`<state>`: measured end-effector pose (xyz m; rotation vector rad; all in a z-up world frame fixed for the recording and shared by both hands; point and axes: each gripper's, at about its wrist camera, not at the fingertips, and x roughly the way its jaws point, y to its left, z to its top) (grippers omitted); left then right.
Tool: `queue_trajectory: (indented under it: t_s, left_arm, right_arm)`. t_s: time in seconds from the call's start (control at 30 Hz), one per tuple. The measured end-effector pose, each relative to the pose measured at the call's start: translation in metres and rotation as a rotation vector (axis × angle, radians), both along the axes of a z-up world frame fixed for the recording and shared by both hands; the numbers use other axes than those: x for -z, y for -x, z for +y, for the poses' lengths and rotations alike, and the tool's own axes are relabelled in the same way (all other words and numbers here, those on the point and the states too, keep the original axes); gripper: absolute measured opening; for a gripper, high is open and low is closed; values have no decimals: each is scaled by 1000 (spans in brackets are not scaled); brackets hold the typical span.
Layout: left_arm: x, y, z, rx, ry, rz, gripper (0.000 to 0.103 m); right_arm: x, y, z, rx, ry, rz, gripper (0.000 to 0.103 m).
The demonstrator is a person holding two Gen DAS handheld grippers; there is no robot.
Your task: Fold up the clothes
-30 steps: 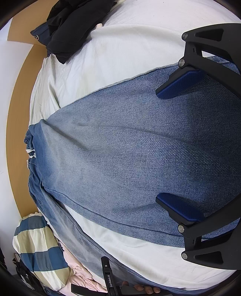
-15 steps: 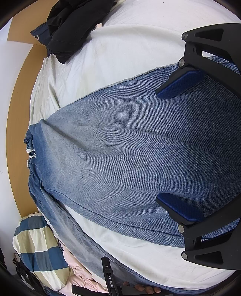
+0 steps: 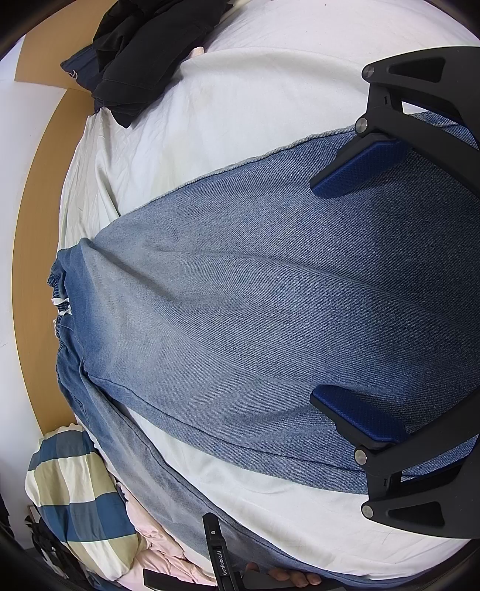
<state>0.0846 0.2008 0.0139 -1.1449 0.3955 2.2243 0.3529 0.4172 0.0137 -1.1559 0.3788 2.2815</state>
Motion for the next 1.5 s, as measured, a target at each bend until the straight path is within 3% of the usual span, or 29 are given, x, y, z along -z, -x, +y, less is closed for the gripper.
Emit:
queue_trajectory:
  t_s: [1.5]
  left_arm:
    - [0, -3, -3, 12, -3, 5, 103]
  right_arm:
    - [-1, 0, -2, -4, -9, -8, 103]
